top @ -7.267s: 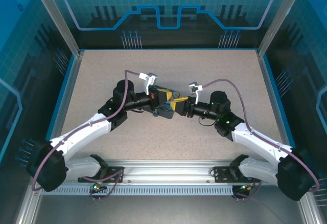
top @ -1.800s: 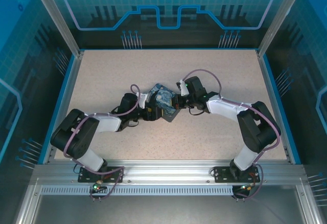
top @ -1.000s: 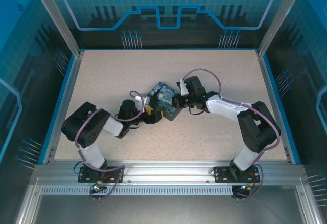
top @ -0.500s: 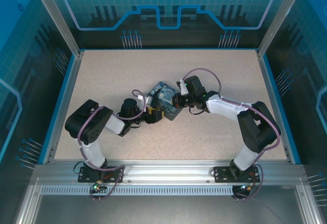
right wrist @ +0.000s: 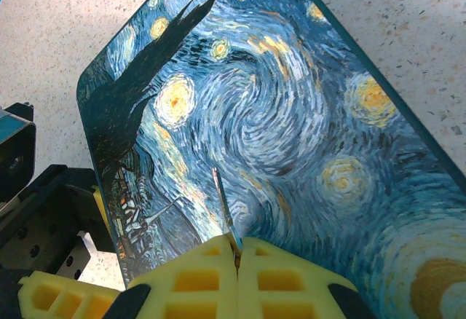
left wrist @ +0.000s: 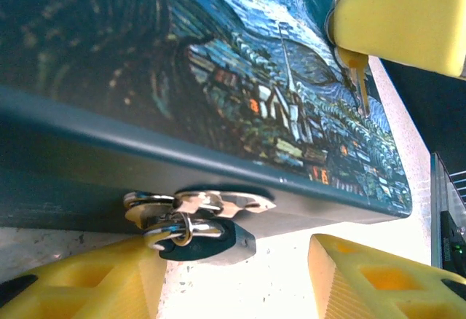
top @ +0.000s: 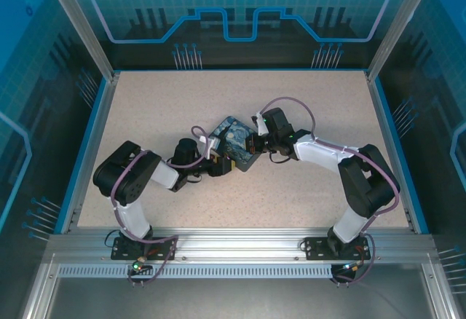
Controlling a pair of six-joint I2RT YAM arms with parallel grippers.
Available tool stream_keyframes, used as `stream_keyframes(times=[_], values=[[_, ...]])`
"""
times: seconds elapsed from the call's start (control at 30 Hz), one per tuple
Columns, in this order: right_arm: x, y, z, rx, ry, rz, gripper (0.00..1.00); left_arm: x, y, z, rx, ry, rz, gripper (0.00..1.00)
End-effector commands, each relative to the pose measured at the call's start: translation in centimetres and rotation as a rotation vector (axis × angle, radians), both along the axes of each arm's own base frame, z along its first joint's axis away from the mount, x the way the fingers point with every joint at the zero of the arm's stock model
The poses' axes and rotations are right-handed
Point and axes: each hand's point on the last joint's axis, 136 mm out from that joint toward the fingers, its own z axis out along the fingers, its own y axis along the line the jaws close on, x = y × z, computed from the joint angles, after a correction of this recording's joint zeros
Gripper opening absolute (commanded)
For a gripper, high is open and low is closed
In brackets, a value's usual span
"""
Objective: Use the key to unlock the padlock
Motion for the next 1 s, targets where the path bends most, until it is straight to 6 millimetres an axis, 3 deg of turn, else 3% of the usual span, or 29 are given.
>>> stream_keyframes(times=[0.0, 0.73, 0.97], values=[[-0.3, 0.2, -0.1, -0.021, 0.009, 0.016, 0.0, 0.6, -0.1, -0.3, 0.024, 0.018, 0.025, 0.55], [-0.5, 0.7, 0.2, -0.006, -0.003, 0.028, 0.0, 2.5, 0.5, 0.1, 0.046, -0.007, 0.112, 0.35], [-0.1, 0.9, 1.3, -0.001, -0.041, 0.037, 0.0, 2.6, 0.6, 0.6, 0.038, -0.001, 0.124, 0.29]])
